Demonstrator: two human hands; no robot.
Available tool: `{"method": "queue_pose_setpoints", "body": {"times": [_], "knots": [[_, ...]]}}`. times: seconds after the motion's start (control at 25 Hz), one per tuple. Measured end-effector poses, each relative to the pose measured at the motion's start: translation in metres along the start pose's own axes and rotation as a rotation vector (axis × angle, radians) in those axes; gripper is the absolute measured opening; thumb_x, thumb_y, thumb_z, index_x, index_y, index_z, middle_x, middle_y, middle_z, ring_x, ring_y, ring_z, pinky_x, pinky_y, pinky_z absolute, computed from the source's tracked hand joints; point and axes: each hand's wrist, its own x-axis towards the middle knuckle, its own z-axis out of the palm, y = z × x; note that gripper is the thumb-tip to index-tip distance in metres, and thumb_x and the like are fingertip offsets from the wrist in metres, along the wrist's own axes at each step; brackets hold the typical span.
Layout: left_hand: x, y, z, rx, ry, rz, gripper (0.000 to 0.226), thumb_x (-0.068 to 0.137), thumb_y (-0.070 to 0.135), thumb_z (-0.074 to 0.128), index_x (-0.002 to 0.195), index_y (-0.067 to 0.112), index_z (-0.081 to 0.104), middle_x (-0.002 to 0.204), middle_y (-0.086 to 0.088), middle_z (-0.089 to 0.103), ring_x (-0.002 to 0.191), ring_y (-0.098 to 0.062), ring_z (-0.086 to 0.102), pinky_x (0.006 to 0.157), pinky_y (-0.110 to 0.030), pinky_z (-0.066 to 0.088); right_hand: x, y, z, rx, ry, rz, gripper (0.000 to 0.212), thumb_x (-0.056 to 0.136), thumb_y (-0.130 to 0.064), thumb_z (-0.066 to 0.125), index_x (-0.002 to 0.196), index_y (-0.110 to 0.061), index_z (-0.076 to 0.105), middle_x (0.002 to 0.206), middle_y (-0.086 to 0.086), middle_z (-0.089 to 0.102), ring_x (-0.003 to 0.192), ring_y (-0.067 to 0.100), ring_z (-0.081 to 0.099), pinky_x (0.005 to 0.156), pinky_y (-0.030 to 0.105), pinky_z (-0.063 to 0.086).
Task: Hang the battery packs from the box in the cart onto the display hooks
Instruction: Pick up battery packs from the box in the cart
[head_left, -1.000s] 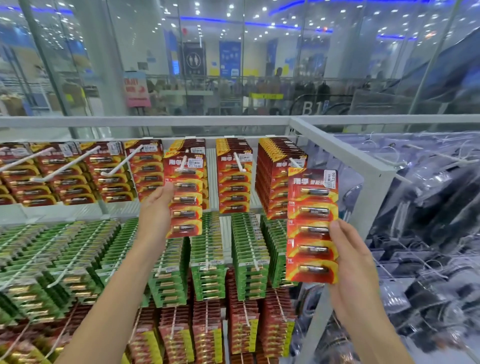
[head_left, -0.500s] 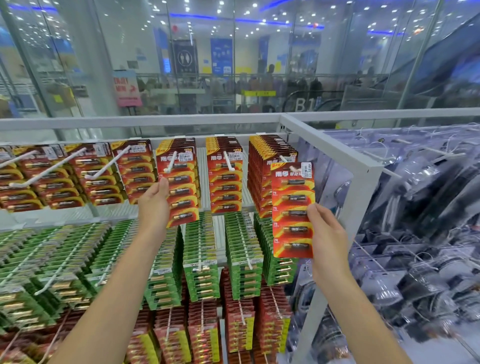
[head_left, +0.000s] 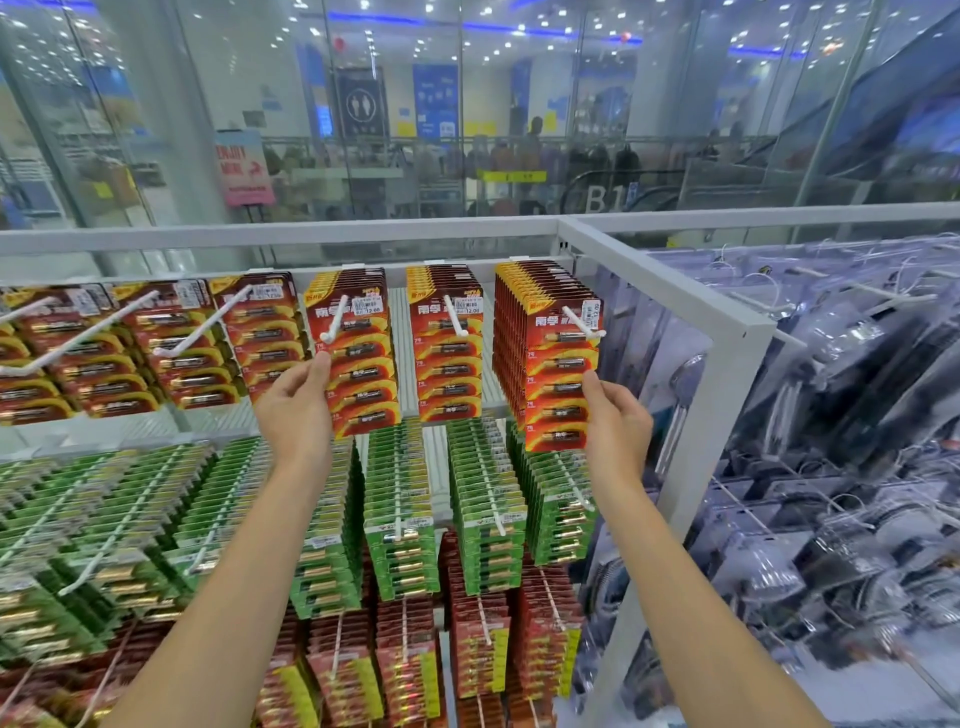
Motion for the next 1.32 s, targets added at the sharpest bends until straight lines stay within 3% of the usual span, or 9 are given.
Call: {"method": "queue_pose_setpoints", "body": {"times": [0.24,0.36,0.6,0.76,0.92,1.04,1.12,1.2,1.32], "knots": [[-0.009,-0.011,-0.02,0.112,0.024,0.112,0.015,0.101,0.03,0.068,0.114,0.024,0.074,0.108,0.006,0.074,0.105,-0.016,0.072,0.093,-0.039,0.06,-0.01,-0.003,-0.01,-0.041,-0.012,0.021,0.022,0.103,-0.034,0.059,0.117,-0.02,0.07,0.11,-0.005,0.074,0.098,0.01,0.07,0.08,0.029,0.054],[-0.039,-0.015,-0.037,0.149,-0.001,0.114,0.016,0.1,0.028,0.068,0.114,0.027,0.075,0.113,0.008,0.075,0.109,-0.013,0.071,0.101,-0.04,0.057,-0.032,-0.013,-0.022,-0.084,-0.046,0.012,0.028,0.103,-0.033,0.059,0.129,-0.024,0.061,0.121,-0.013,0.065,0.104,-0.001,0.059,0.087,0.024,0.045],[-0.14,-0.04,-0.052,0.124,-0.165,-0.046,0.02,0.105,0.026,0.06,0.118,0.022,0.075,0.111,0.005,0.078,0.105,-0.014,0.074,0.095,-0.036,0.056,-0.108,0.001,-0.068,-0.104,-0.187,0.06,0.025,0.103,-0.04,0.058,0.126,-0.033,0.066,0.12,-0.024,0.067,0.111,-0.011,0.06,0.093,0.015,0.044],[-0.2,-0.067,-0.047,0.15,-0.312,-0.218,0.021,0.106,0.026,0.055,0.116,0.023,0.073,0.113,0.003,0.077,0.105,-0.017,0.074,0.095,-0.036,0.055,-0.153,0.036,-0.123,-0.136,-0.18,0.189,0.022,0.1,-0.039,0.062,0.118,-0.032,0.072,0.114,-0.02,0.073,0.11,-0.002,0.066,0.095,0.023,0.049],[-0.253,-0.115,-0.03,0.187,-0.444,-0.379,0.02,0.106,0.013,0.054,0.113,0.012,0.074,0.108,-0.009,0.079,0.099,-0.022,0.076,0.089,-0.033,0.062,-0.183,0.072,-0.204,-0.174,0.01,0.318,0.018,0.099,-0.038,0.064,0.114,-0.033,0.073,0.108,-0.023,0.074,0.105,-0.007,0.066,0.09,0.016,0.049],[-0.3,-0.158,-0.008,0.243,-0.583,-0.486,0.019,0.104,0.012,0.056,0.107,0.013,0.075,0.103,-0.005,0.08,0.1,-0.027,0.074,0.086,-0.036,0.062,-0.201,0.089,-0.271,-0.198,0.181,0.401,0.014,0.1,-0.03,0.064,0.108,-0.026,0.074,0.095,-0.022,0.075,0.094,-0.01,0.067,0.075,0.005,0.048],[-0.335,-0.187,0.007,0.318,-0.685,-0.528,0.019,0.104,0.013,0.057,0.103,0.015,0.076,0.098,0.0,0.081,0.1,-0.027,0.074,0.087,-0.039,0.055,-0.211,0.101,-0.313,-0.227,0.293,0.475,0.01,0.1,-0.027,0.064,0.103,-0.024,0.073,0.094,-0.018,0.074,0.092,-0.006,0.066,0.068,0.007,0.046],[-0.37,-0.212,0.023,0.393,-0.771,-0.604,0.018,0.104,0.014,0.058,0.101,0.016,0.076,0.097,0.0,0.08,0.099,-0.026,0.074,0.085,-0.038,0.054,-0.218,0.114,-0.353,-0.254,0.387,0.561,0.013,0.101,-0.03,0.064,0.11,-0.025,0.072,0.109,-0.017,0.069,0.1,-0.005,0.061,0.073,0.01,0.043],[-0.425,-0.246,0.051,0.505,-0.9,-0.71,0.019,0.105,0.016,0.058,0.1,0.017,0.076,0.101,-0.005,0.079,0.096,-0.024,0.074,0.082,-0.033,0.054,-0.227,0.134,-0.407,-0.292,0.501,0.654,0.027,0.1,-0.035,0.063,0.122,-0.02,0.069,0.121,-0.008,0.067,0.112,0.011,0.062,0.088,0.023,0.044]]}}
